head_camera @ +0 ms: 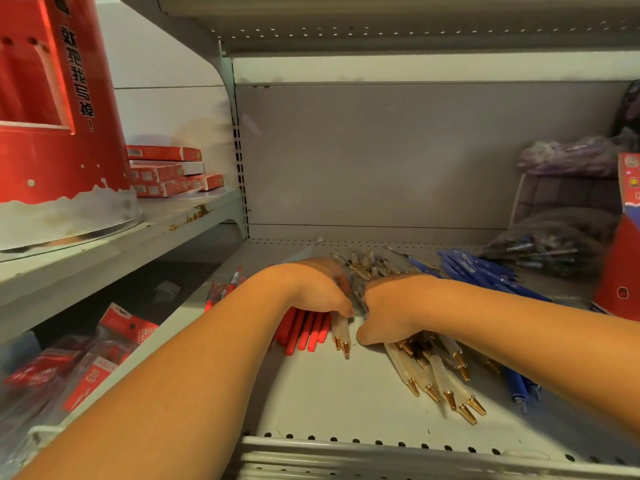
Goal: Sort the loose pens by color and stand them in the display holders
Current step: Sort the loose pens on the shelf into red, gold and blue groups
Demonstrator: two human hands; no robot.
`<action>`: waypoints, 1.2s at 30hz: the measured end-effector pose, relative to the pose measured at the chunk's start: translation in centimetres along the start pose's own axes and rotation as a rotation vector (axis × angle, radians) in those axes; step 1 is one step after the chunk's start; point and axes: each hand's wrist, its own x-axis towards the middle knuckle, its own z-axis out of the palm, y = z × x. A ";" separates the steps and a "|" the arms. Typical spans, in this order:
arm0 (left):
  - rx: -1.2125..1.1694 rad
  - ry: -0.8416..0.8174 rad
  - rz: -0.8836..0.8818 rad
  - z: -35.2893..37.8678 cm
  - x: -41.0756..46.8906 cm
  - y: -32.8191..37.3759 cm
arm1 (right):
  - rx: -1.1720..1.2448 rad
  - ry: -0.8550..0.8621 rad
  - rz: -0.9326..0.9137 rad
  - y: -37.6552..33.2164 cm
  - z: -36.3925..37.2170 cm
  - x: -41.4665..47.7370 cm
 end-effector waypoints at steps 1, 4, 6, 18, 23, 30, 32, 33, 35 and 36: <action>0.005 0.003 0.001 0.0 0.0 0.0 | 0.003 0.012 -0.003 0.1 0.0 0.0; 0.011 0.004 0.013 -0.1 -0.2 0.1 | 0.017 0.036 -0.012 0.2 0.0 0.0; 0.006 0.007 0.024 -0.1 -0.3 0.2 | 0.025 0.036 -0.019 0.2 -0.1 0.0; 0.053 0.104 0.099 -0.4 -0.4 -0.1 | 0.098 0.007 -0.018 0.7 0.0 0.2; 0.078 0.090 0.103 -0.5 -0.4 -0.2 | 0.208 -0.018 0.034 1.1 -0.3 0.1; 0.062 0.085 0.106 -0.6 -0.4 0.0 | 0.370 0.058 0.082 2.3 -0.6 1.4; 0.060 0.082 0.098 -0.7 -0.4 0.0 | 0.504 0.127 0.083 2.5 -0.9 2.2; 0.063 0.080 0.099 -0.7 -0.4 0.0 | 0.557 0.160 0.081 2.6 -1.1 2.7; 0.074 0.080 0.099 -0.6 -0.5 0.0 | 0.639 0.197 0.086 2.6 -1.3 3.7; 0.077 0.082 0.097 -0.6 -0.6 0.0 | 0.675 0.189 0.093 2.6 -1.4 4.2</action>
